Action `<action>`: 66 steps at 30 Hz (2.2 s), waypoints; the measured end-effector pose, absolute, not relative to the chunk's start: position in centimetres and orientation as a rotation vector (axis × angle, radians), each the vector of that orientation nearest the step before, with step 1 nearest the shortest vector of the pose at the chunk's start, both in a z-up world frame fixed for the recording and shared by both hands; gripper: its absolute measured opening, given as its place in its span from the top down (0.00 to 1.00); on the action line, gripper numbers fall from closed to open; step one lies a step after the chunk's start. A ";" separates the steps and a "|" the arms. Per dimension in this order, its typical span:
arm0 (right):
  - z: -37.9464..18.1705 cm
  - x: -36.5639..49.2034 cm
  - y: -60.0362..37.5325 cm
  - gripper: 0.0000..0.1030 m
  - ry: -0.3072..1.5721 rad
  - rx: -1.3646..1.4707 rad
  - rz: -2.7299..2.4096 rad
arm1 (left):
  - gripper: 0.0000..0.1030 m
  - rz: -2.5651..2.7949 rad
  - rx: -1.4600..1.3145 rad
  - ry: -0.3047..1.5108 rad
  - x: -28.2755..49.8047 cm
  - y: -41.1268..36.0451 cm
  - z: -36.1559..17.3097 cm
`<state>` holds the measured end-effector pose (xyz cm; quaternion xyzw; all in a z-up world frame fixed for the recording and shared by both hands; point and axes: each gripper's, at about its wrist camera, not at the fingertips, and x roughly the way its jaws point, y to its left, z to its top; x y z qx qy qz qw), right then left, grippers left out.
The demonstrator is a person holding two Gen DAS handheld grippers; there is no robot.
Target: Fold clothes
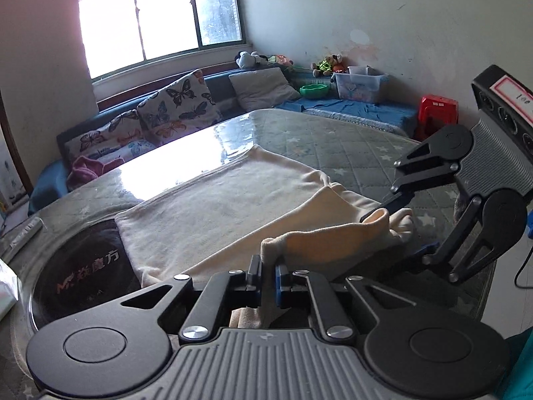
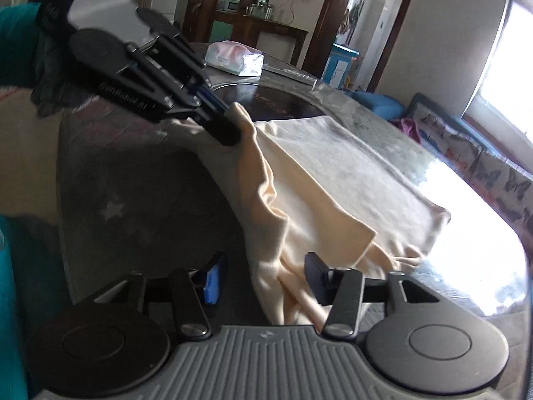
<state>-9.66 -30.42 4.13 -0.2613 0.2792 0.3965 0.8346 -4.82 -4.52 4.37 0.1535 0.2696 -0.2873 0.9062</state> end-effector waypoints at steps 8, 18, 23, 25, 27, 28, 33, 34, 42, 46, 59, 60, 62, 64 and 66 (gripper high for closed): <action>5.3 -6.4 -30.6 0.87 0.671 -0.412 0.861 | 0.77 -0.576 0.368 0.557 -6.6 -3.8 3.3; 6.4 -5.7 -30.9 0.87 0.659 -0.354 0.850 | 0.68 -0.533 0.508 0.559 -7.9 -3.2 1.3; 6.6 -6.0 -31.2 0.89 0.653 -0.331 0.834 | 0.81 -0.540 0.562 0.545 -7.8 -2.8 0.9; 6.6 -6.2 -31.1 0.90 0.642 -0.329 0.831 | 0.90 -0.547 0.546 0.542 -7.7 -2.6 1.1; 6.8 -6.6 -31.3 0.90 0.628 -0.325 0.831 | 0.93 -0.553 0.525 0.537 -7.9 -2.3 1.6; 7.0 -6.8 -31.4 0.91 0.619 -0.322 0.832 | 0.94 -0.556 0.513 0.535 -8.0 -2.1 1.9; 7.8 -8.2 -32.0 0.91 0.587 -0.317 0.844 | 0.94 -0.570 0.479 0.525 -9.3 -1.8 3.7; 8.2 -8.7 -32.2 0.91 0.585 -0.315 0.850 | 0.94 -0.575 0.475 0.524 -9.7 -1.8 4.0; 10.8 -13.1 -33.5 0.91 0.590 -0.316 0.902 | 0.94 -0.611 0.444 0.540 -14.0 -1.7 6.5; 12.0 -15.6 -33.8 0.91 0.606 -0.327 0.934 | 0.94 -0.628 0.414 0.561 -16.2 -1.3 7.5; 13.5 -14.1 -32.6 0.91 0.608 -0.333 0.909 | 0.94 -0.597 0.375 0.513 -12.8 -1.2 8.5; 13.7 -13.2 -32.6 0.91 0.609 -0.331 0.903 | 0.94 -0.594 0.370 0.509 -11.9 -1.3 8.5; 13.9 -11.2 -32.6 0.91 0.615 -0.327 0.897 | 0.94 -0.585 0.368 0.504 -9.8 -1.4 8.5; 14.1 -8.5 -32.4 0.91 0.627 -0.324 0.886 | 0.94 -0.575 0.363 0.509 -7.4 -1.6 8.3; 13.8 -5.7 -32.0 0.91 0.639 -0.332 0.866 | 0.94 -0.563 0.353 0.523 -4.8 -1.5 7.8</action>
